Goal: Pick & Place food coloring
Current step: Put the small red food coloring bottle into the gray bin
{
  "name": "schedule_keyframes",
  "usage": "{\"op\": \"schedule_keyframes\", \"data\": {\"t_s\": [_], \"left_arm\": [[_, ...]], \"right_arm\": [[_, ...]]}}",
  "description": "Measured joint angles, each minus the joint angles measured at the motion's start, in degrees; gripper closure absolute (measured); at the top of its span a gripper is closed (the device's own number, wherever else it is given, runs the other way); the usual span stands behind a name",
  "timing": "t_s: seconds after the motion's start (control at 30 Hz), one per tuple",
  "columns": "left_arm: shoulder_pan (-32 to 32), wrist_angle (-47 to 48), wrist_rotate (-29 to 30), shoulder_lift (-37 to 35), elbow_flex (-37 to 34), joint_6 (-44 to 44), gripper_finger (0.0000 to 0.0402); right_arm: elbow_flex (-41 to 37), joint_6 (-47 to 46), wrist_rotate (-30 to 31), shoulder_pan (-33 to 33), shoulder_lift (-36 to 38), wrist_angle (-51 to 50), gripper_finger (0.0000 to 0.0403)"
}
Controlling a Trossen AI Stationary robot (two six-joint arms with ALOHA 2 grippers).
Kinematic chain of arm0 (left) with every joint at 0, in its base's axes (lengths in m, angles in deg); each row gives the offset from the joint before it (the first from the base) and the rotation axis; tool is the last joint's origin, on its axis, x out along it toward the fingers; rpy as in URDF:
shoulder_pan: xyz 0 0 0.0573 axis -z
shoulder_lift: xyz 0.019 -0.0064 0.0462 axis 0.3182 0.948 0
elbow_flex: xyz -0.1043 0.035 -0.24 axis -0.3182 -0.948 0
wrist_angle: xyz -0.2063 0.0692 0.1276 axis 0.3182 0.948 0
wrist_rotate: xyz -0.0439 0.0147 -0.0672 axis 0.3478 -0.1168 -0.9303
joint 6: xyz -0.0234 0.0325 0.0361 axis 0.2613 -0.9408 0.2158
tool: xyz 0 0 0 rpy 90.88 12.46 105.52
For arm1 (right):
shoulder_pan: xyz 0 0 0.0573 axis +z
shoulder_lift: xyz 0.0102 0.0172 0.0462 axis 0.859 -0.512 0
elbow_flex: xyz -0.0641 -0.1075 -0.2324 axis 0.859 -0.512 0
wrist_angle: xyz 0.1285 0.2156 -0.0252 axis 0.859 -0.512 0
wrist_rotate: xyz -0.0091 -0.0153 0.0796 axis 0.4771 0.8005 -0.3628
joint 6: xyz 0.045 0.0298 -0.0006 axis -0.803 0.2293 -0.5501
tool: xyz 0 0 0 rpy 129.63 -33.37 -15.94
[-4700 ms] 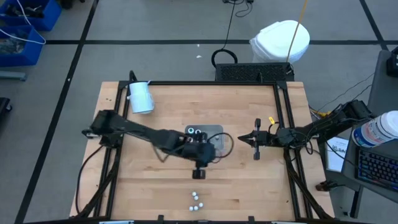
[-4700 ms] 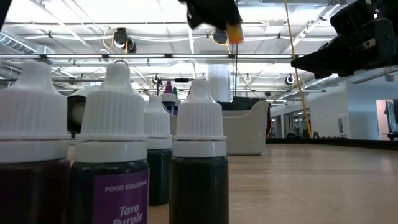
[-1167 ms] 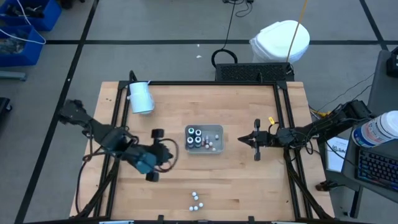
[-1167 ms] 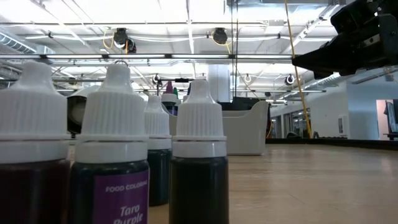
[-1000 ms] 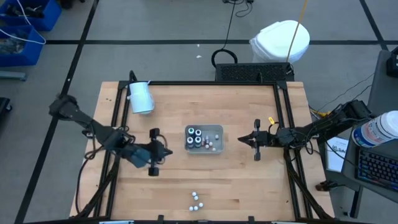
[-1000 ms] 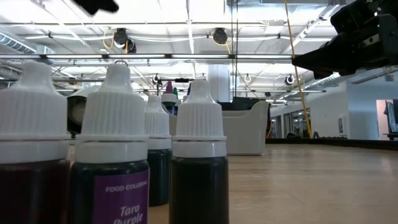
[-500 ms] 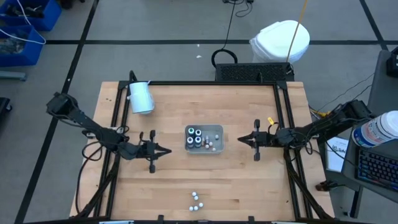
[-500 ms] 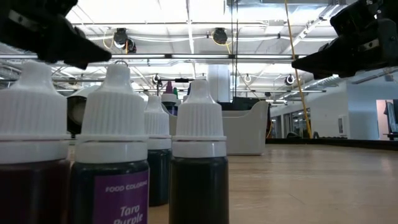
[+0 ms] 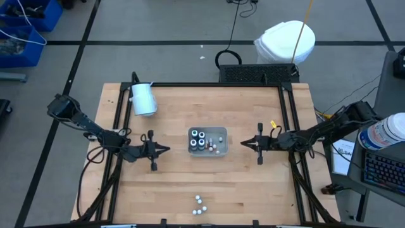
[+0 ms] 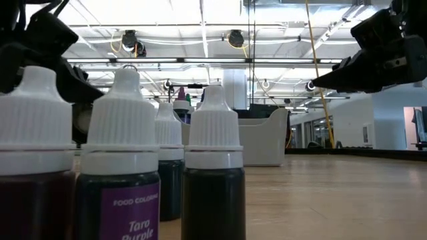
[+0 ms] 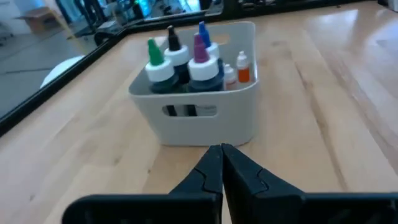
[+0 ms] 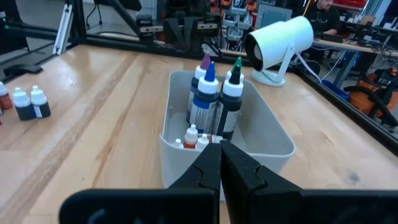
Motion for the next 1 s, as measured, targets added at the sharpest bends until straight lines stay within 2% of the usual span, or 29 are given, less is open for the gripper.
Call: {"op": "schedule_keyframes", "data": {"t_s": [0.13, 0.23, 0.43, 0.6, 0.67, 0.73, 0.87, 1.0], "left_arm": [[0.0, -0.3, 0.3, 0.0, -0.7, 1.8, 0.0396], [0.3, -3.0, 1.7, 0.0, -0.8, -0.3, 0.0390], [7.2, -12.9, 0.2, -0.8, -0.7, -13.0, 0.0395], [12.9, -13.1, 7.4, -2.2, -0.7, -20.3, 0.0398], [13.5, -13.9, 7.6, -3.7, -0.7, -24.4, 0.0396], [12.5, -14.3, 5.4, -6.2, -0.7, -28.9, 0.0397], [8.7, -11.3, -3.2, -14.1, -0.7, -35.8, 0.0397], [4.7, 0.0, -9.4, -26.0, -0.7, -36.0, 0.0399]], "right_arm": [[0.0, 0.0, 0.0, 0.0, -0.9, 0.2, 0.0403], [0.0, -0.4, 0.0, 0.0, -1.1, 0.3, 0.0403], [0.0, -4.1, 0.0, 0.0, -1.2, 0.3, 0.0403], [0.0, -4.6, 0.0, 0.0, -1.2, 0.5, 0.0403], [0.0, -4.6, 0.0, 0.0, -1.2, 0.7, 0.0403], [0.0, -4.3, -0.1, 0.0, -1.2, 2.1, 0.0403], [0.0, -3.0, -0.3, 0.0, -1.2, 4.8, 0.0403], [0.0, -2.2, -0.2, 0.0, -1.2, 5.3, 0.0403]]}}
